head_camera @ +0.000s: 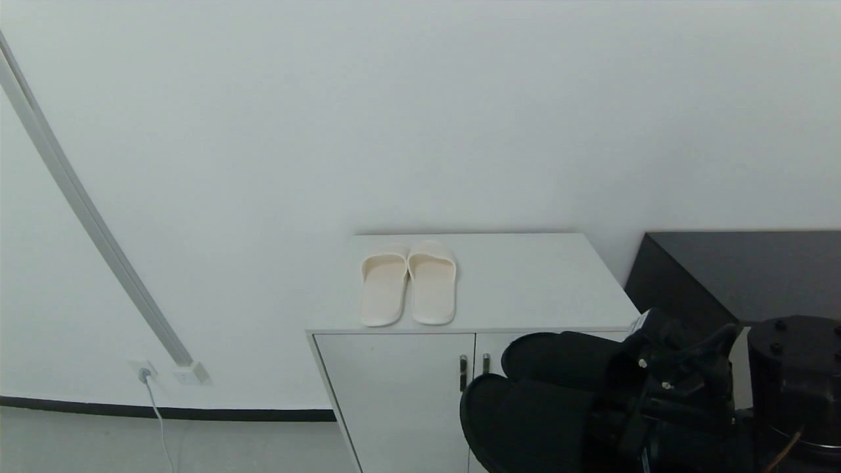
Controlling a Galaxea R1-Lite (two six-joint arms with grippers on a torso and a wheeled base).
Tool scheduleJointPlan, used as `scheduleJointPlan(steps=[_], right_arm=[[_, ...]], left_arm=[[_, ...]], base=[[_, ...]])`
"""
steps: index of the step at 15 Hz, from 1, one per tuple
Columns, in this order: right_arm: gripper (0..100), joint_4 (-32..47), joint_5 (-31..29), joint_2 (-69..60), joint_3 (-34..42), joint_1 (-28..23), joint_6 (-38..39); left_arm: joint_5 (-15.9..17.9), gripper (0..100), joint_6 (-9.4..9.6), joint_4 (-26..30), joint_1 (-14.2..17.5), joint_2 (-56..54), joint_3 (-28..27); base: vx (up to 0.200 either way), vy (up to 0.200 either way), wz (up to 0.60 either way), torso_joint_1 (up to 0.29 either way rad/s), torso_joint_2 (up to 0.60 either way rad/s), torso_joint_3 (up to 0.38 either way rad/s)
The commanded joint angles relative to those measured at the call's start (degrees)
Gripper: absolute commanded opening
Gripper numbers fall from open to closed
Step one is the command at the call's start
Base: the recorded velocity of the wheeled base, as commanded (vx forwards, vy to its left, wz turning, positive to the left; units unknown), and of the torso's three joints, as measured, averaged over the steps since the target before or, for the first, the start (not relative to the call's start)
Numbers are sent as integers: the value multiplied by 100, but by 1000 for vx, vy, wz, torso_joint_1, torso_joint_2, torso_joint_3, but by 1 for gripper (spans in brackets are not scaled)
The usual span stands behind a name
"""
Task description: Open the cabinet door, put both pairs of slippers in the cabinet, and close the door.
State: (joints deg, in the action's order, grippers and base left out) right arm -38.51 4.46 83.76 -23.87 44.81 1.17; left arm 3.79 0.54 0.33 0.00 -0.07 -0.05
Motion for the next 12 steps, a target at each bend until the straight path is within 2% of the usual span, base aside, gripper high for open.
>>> scheduleJointPlan(steps=[1,7,8,12], right_arm=[[0,1,2,44,-4,1,6],[0,1,2,123,5,10,-12],[0,1,2,123,5,10,-12],[0,-7,-24,123,49,19,-12]], left_arm=[[-1,0,-1,2,0,7,5],[-1,0,-10,2,0,7,-4],[8,100,-10,2,0,7,-4],[-1,100,-1,2,0,7,-4]], base=[[0,0,0,-149,330,168],[0,0,0,-157,359,194],[0,0,0,-168,398,217],[0,0,0,-188,447,254]])
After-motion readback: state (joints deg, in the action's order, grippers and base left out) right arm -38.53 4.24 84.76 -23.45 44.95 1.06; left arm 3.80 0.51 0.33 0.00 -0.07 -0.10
